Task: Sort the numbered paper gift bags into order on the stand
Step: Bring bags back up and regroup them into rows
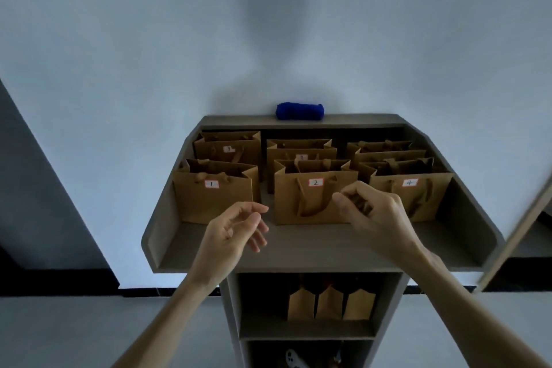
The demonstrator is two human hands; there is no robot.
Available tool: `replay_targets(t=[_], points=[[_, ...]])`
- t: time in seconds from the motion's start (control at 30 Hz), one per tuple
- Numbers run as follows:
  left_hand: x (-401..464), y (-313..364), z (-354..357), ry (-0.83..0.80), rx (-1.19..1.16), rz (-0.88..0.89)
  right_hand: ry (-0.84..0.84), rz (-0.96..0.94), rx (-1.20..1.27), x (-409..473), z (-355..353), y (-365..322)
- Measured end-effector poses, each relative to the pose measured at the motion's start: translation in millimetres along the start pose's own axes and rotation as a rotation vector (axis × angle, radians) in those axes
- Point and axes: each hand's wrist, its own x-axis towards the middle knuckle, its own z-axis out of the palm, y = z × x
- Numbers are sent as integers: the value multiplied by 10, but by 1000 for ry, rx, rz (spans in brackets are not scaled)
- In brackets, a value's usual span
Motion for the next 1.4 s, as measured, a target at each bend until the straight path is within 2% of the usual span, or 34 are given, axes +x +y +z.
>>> replay_targets(t=[0.2,0.37,0.57,0.73,0.87,0.97,1.07,1.17,1.4], points=[[248,109,-42,25,-13,15,43,83,-10,78,-103,19],[425,55,44,-24,-29,6,78,133,-75,22,-214,180],[675,-151,161,-48,77,-3,11,197,-126,110,-285,567],[970,-289,54,-19,315,43,-142,118,-159,500,-182,947],[1169,-394,-249,9,694,115,-288,-10,-257,793,18,1172],[1179,-456,-493,5,898,37,-445,-90,-398,938,178,1308],[1149,-508,-704,-4,1065,-86,-611,-76,-495,1031,350,1356],[1197,-555,-825,-10,1079,-144,-622,-119,-530,1123,444,1331],[1662,-680,-926,46,1045,-101,-539,-173,-482,1292,536,1272]])
